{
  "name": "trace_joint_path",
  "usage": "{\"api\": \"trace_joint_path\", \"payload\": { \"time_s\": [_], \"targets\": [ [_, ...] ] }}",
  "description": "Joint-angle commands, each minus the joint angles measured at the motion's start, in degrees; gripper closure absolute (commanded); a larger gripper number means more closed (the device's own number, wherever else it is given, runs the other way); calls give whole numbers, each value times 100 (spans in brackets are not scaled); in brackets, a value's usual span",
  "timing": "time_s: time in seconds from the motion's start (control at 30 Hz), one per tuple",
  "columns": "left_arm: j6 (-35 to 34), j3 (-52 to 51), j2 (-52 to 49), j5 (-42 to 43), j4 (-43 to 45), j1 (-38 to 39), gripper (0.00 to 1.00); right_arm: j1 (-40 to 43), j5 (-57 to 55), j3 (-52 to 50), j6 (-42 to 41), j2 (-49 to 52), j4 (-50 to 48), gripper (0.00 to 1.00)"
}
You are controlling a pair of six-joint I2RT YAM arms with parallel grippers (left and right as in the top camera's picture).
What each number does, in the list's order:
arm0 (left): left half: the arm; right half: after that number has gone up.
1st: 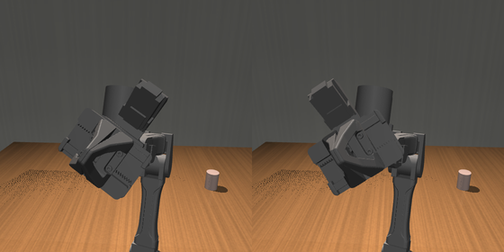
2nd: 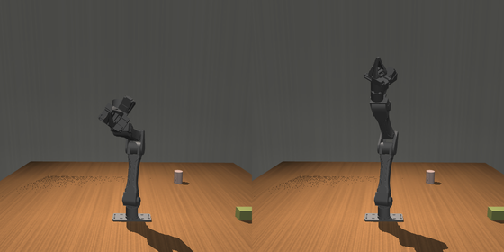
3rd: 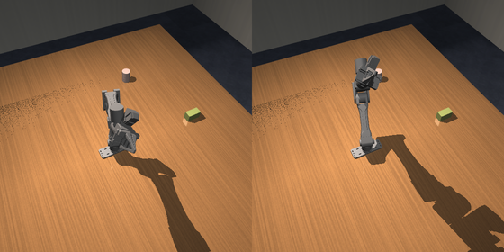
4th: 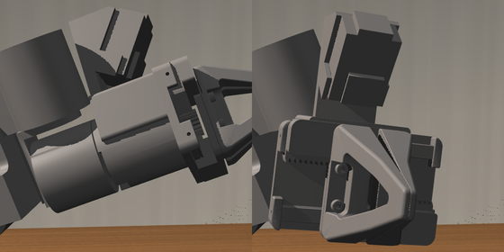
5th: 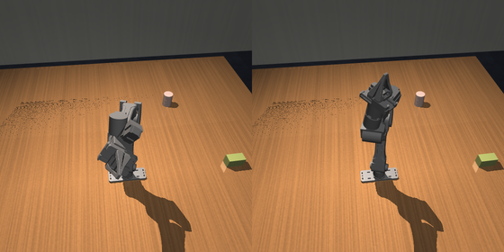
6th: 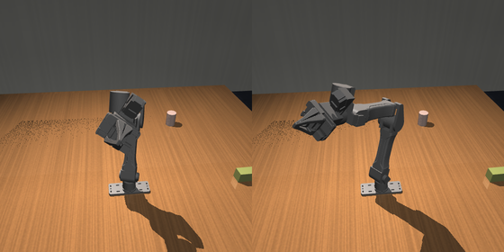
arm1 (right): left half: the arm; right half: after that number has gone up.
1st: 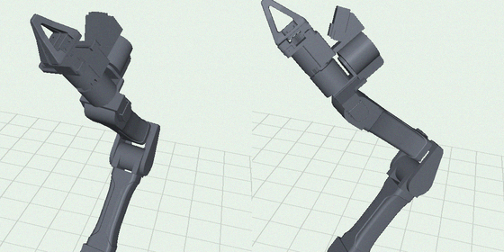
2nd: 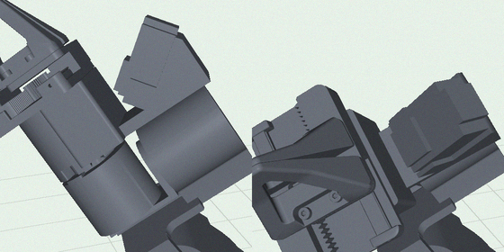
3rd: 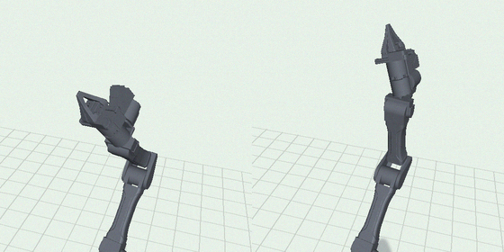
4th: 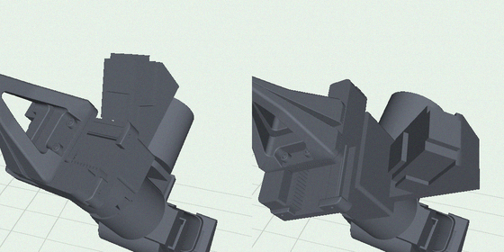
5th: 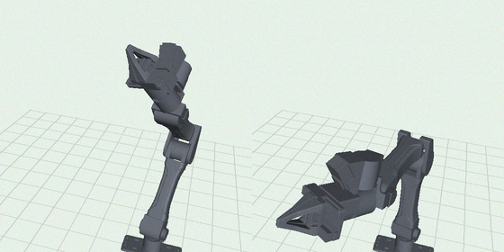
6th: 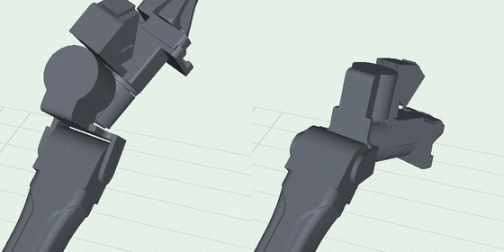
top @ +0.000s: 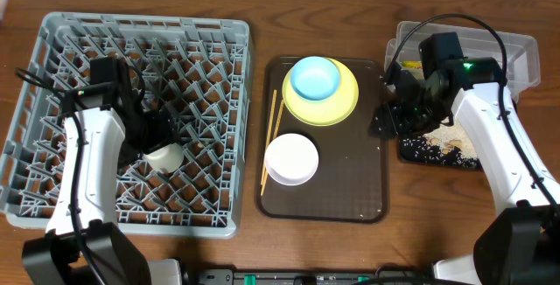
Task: Sort waste into correct bins and load items into the dishwasher
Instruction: 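Reach the left gripper to the white bowl on the tray and grasp it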
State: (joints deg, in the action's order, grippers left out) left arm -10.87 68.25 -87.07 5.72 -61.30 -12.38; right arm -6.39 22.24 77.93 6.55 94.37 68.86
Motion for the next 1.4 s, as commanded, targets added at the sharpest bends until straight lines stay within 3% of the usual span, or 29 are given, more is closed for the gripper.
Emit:
{"api": "trace_joint_path", "payload": {
  "time_s": [0.0, 0.13, 0.33, 0.4, 0.43, 0.77, 1.1, 1.27, 1.37],
  "targets": [
    [-31, 35, 291, 31, -31, 4, 13, 22, 28, 33, 35, -2, 39, 40],
    [-33, 35, 835, 37, 85, 302, 12, 90, -2, 39, -7, -83, 72, 50],
    [-33, 35, 1519, 35, 605, 1558, 11, 348, -1139, 118, -678, -608, 31, 45],
    [-33, 35, 1537, 35, 811, 2096, 11, 450, -1346, 118, -695, -874, 20, 31],
    [-33, 33, 1508, 33, 905, 2367, 11, 522, -1342, 118, -695, -1016, 17, 2],
    [-35, 33, 304, 28, 1808, 4865, 6, 761, -1320, 101, -693, -1451, 79, 1],
    [-289, 33, -1296, 33, 2378, 5978, 7, 761, -1322, 98, -693, -1449, 83, 1],
    [-295, 33, -1781, 31, 2433, 6192, 29, 761, -1322, 96, -693, -1449, 83, 1],
    [-295, 33, -1895, 33, 2433, 6214, 55, 761, -1322, 98, -693, -1449, 83, 1]
  ]
}}
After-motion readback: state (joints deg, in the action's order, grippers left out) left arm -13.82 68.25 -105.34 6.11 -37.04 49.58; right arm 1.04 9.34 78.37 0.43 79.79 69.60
